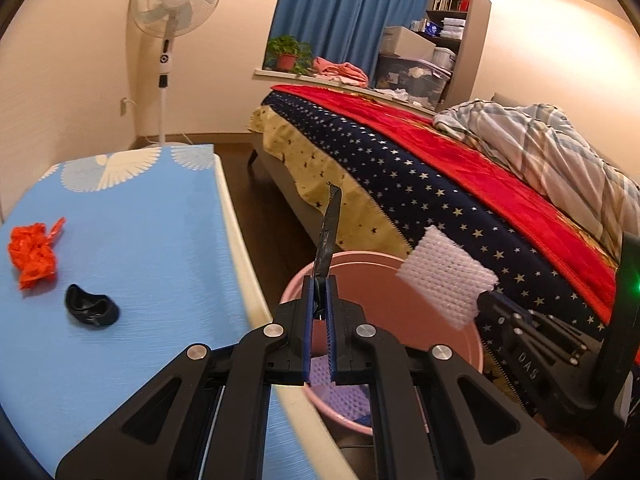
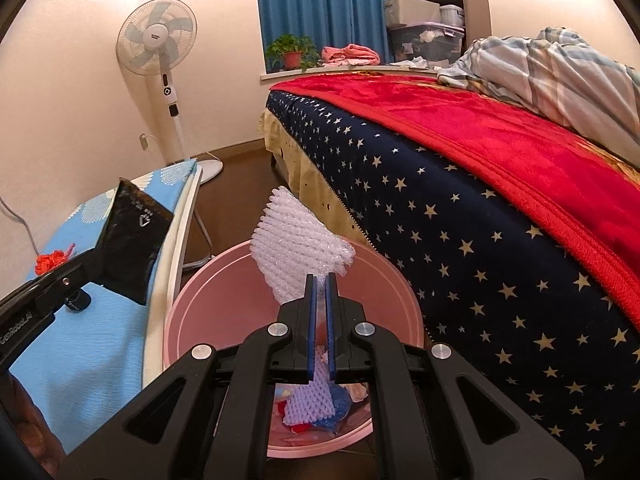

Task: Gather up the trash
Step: 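Carry the black packet and white foam sleeve over the pink bin and open both tools, then move both open tools back from the bin to the table, then grasp the orange plastic bag with the left tool while the right tool grasps the black elastic strap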

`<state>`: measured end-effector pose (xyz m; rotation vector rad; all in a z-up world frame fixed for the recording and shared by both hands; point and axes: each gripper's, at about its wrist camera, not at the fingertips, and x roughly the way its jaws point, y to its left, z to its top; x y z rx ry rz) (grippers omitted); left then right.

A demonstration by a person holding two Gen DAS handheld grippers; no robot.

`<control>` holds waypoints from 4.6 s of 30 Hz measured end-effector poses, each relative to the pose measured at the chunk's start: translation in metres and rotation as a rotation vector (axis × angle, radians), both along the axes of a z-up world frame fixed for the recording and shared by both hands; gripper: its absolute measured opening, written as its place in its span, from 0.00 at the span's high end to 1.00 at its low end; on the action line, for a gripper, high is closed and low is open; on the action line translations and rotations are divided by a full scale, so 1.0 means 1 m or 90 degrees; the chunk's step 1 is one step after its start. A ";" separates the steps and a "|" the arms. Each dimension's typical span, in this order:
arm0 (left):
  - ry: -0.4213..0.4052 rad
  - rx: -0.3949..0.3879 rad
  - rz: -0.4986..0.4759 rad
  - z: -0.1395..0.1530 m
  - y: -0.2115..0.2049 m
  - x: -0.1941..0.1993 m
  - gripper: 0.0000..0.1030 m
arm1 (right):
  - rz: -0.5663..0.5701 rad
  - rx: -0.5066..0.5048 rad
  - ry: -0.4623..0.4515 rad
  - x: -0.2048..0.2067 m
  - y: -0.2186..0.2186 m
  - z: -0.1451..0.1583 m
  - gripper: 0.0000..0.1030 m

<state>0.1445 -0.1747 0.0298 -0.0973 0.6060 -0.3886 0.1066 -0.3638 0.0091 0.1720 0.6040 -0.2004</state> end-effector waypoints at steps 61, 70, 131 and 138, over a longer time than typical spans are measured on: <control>-0.004 0.070 0.106 0.003 0.199 -0.002 0.80 | 0.070 -0.043 -0.037 -0.003 0.085 0.028 0.66; 0.020 0.029 0.173 -0.015 0.246 0.005 0.80 | 0.107 -0.039 -0.034 0.013 0.114 0.025 0.66; 0.062 0.076 0.279 -0.041 0.279 0.100 0.92 | 0.331 0.199 0.121 0.128 0.242 -0.056 0.97; 0.039 0.067 0.275 -0.028 0.271 0.063 0.94 | 0.312 0.183 0.088 0.114 0.229 -0.045 0.98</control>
